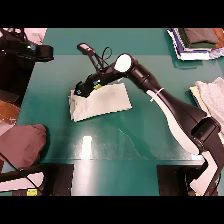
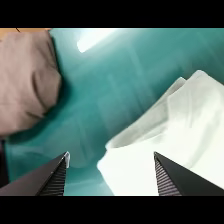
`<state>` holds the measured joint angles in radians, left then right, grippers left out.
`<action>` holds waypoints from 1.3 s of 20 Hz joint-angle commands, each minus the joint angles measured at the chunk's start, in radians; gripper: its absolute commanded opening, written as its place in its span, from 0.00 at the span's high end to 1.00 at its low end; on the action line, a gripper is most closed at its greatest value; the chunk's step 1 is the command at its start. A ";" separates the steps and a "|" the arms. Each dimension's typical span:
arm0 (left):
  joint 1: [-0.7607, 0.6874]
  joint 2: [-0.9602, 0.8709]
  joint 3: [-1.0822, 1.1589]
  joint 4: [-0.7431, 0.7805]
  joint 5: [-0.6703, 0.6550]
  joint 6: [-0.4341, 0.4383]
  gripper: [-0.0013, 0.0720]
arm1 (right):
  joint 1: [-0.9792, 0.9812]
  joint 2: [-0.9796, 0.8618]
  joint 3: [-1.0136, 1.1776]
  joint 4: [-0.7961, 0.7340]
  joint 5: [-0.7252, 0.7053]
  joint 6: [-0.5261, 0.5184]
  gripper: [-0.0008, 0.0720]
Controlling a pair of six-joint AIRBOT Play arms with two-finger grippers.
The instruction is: Fold the shirts.
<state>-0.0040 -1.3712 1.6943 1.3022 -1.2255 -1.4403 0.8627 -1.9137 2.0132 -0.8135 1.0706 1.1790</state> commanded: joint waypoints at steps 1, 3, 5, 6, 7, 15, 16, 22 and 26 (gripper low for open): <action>0.026 0.030 0.000 -0.004 -0.031 0.000 0.94 | -0.027 0.021 -0.002 -0.163 0.120 0.032 0.17; 0.026 0.030 0.000 -0.014 -0.043 0.000 0.94 | -0.111 0.064 -0.043 -0.238 0.245 0.041 0.17; 0.026 0.030 0.000 -0.024 -0.055 0.000 0.94 | -0.216 0.118 -0.147 -0.234 0.288 0.045 0.17; 0.026 0.030 0.000 -0.032 -0.060 0.000 0.94 | -0.273 0.144 -0.212 -0.233 0.298 0.053 0.17; 0.026 0.030 0.000 -0.043 -0.062 0.000 0.94 | -0.325 0.163 -0.274 -0.232 0.293 0.057 0.17; 0.004 0.030 0.000 -0.086 -0.027 0.008 0.94 | -0.586 0.114 -0.544 -0.042 0.208 0.079 0.17; 0.004 0.030 0.000 -0.087 -0.027 0.008 0.94 | -0.586 0.087 -0.537 -0.003 0.213 0.079 0.17; 0.004 0.030 0.000 -0.087 -0.014 0.008 0.94 | -0.479 -0.075 -0.369 0.143 0.223 0.077 0.17; 0.004 0.030 0.000 -0.087 -0.014 0.008 0.94 | -0.381 -0.153 -0.261 0.176 0.227 0.077 0.24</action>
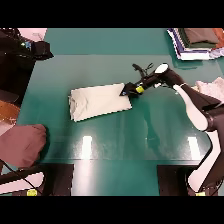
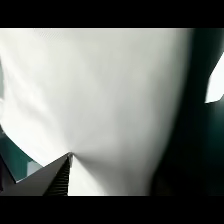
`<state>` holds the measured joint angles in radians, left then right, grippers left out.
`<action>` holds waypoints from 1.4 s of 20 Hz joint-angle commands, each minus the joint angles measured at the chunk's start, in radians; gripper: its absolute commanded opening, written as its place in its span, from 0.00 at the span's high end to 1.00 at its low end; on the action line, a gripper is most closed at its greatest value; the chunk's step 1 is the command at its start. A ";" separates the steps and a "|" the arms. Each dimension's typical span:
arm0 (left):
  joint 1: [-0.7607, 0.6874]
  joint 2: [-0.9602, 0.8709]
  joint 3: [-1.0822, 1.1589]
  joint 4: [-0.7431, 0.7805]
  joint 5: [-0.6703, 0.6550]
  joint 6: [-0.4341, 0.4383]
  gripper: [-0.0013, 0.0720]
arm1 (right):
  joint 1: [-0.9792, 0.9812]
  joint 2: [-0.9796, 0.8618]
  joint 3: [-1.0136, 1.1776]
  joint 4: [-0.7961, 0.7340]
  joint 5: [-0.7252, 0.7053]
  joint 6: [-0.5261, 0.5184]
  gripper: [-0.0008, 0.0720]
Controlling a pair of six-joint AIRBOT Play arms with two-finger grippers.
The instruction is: Fold the shirts.
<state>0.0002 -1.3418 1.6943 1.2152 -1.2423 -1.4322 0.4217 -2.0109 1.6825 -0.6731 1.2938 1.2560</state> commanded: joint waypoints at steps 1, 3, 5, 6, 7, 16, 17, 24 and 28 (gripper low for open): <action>0.000 0.000 0.000 -0.001 0.003 0.000 0.94 | 0.078 -0.069 0.091 0.036 0.018 0.000 0.36; 0.000 0.000 0.000 -0.001 0.001 0.000 0.94 | 0.097 -0.084 0.120 0.035 0.035 -0.001 0.43; 0.000 0.000 0.000 -0.001 0.001 0.000 0.94 | 0.100 -0.084 0.139 0.033 0.035 -0.031 0.83; 0.000 0.000 0.000 -0.001 0.001 0.000 0.94 | 0.094 -0.084 0.153 0.032 0.045 -0.039 0.95; 0.000 0.000 0.000 -0.004 0.000 -0.001 0.94 | 0.085 -0.084 0.173 0.024 0.061 -0.039 0.97; 0.000 0.000 0.000 -0.050 -0.059 -0.001 0.94 | -0.280 0.219 0.210 -0.169 0.176 0.027 0.97; 0.000 0.000 0.000 -0.075 -0.056 -0.001 0.94 | -0.345 0.257 0.210 -0.183 0.183 0.027 0.97; -0.001 0.000 0.000 -0.200 -0.011 -0.001 0.94 | -0.731 0.356 0.210 -0.195 0.140 0.027 0.97; -0.001 0.000 0.000 -0.202 -0.016 -0.002 0.94 | -0.859 0.356 0.210 -0.192 0.050 0.027 0.97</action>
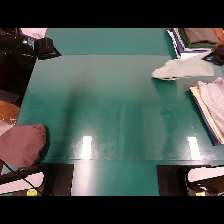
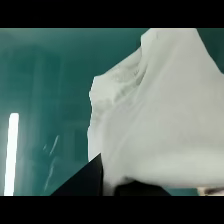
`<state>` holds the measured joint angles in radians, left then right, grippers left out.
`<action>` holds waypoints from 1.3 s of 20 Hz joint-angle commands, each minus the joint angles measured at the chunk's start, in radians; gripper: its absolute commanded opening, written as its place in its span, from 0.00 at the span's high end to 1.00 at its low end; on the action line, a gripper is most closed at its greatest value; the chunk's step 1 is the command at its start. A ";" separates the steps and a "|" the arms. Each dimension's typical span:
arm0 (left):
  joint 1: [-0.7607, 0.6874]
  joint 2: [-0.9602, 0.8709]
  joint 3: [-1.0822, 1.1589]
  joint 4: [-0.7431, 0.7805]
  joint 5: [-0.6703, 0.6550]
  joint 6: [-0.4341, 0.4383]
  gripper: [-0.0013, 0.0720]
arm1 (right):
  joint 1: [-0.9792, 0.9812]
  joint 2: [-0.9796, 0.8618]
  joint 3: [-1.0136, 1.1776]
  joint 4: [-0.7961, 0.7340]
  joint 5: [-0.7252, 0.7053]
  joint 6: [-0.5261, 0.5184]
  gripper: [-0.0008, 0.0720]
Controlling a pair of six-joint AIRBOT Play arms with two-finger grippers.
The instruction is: Fold the shirts.
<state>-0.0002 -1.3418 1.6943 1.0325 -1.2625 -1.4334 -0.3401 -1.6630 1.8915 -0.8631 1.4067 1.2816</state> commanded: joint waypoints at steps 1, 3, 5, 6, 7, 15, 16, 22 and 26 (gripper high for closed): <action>0.000 0.000 0.000 -0.020 0.004 -0.002 0.94 | -0.116 0.008 0.002 -0.001 -0.087 0.002 0.97; 0.000 0.000 0.000 -0.020 0.004 -0.008 0.94 | -0.144 0.008 0.004 -0.001 -0.126 0.001 0.97; 0.000 0.000 0.000 -0.020 0.003 -0.008 0.94 | -0.164 0.008 0.036 -0.001 -0.138 0.000 0.97; 0.000 0.000 0.000 -0.020 0.002 -0.008 0.94 | -0.172 0.008 0.066 -0.001 -0.137 -0.003 0.97; 0.000 0.000 0.000 -0.020 0.002 -0.008 0.94 | -0.178 0.008 0.100 -0.001 -0.126 -0.011 0.97; 0.000 0.000 0.000 -0.019 -0.012 -0.007 0.94 | -0.219 0.132 0.067 -0.002 -0.080 -0.095 0.97; 0.000 0.000 0.000 -0.019 -0.014 -0.007 0.94 | -0.235 0.156 0.047 -0.002 -0.070 -0.097 0.97; 0.000 0.000 0.000 -0.019 -0.024 0.001 0.94 | -0.359 0.325 -0.145 -0.114 -0.034 -0.097 0.97; 0.000 0.000 0.000 -0.019 -0.043 0.002 0.94 | -0.468 0.434 -0.338 -0.249 -0.034 -0.096 0.97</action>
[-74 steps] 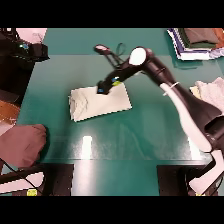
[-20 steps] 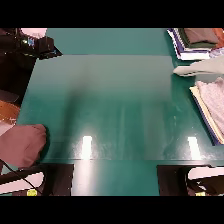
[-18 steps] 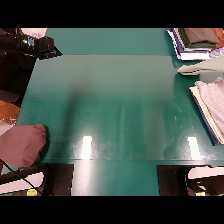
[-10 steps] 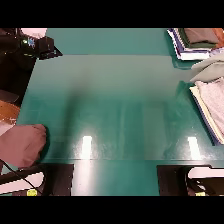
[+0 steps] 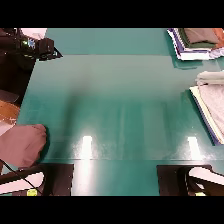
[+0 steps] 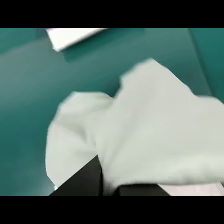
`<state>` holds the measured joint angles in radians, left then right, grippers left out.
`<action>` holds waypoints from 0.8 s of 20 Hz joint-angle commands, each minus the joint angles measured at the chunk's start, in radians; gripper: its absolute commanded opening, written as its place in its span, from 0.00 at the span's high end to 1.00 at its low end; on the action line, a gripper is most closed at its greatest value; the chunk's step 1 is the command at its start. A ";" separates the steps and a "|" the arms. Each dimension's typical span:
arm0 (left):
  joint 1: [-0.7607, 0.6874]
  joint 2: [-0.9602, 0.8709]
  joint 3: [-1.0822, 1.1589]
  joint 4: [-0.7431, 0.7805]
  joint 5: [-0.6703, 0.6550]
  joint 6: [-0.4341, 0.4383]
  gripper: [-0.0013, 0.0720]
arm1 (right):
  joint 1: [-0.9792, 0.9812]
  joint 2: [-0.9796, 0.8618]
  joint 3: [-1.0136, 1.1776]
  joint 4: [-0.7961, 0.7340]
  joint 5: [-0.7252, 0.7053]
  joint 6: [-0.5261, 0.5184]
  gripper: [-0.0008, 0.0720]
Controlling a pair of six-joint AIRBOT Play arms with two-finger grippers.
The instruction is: Fold the shirts.
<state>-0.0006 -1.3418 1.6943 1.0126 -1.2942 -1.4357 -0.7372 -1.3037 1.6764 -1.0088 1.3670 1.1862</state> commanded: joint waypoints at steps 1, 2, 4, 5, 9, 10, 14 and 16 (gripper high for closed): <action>0.000 0.000 0.000 0.000 -0.016 0.012 0.94 | -0.100 0.095 -0.171 -0.120 0.007 -0.001 0.97; 0.000 0.000 0.000 0.000 -0.021 0.027 0.94 | -0.131 0.115 -0.222 -0.120 0.007 -0.001 0.97; 0.000 0.000 0.000 0.000 -0.034 0.030 0.94 | -0.194 0.145 -0.315 -0.121 0.006 -0.001 0.96; 0.000 0.000 0.000 0.000 -0.034 0.030 0.94 | -0.222 0.155 -0.354 -0.121 0.008 -0.001 0.85; 0.000 0.000 0.000 0.001 -0.034 0.031 0.94 | -0.314 0.171 -0.487 -0.118 0.014 0.000 0.45; 0.000 0.000 0.000 0.000 -0.034 0.031 0.94 | -0.326 0.171 -0.502 -0.116 0.019 0.003 0.45; 0.000 0.000 0.000 0.000 -0.025 0.030 0.94 | -0.294 0.171 -0.499 0.027 0.026 0.046 0.45; 0.000 0.000 0.000 0.000 -0.021 0.030 0.94 | -0.222 0.185 -0.508 0.189 0.026 0.046 0.46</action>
<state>-0.0006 -1.3418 1.6943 1.0130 -1.3235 -1.4059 -1.0122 -1.1305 1.1843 -1.0039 1.3853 1.2186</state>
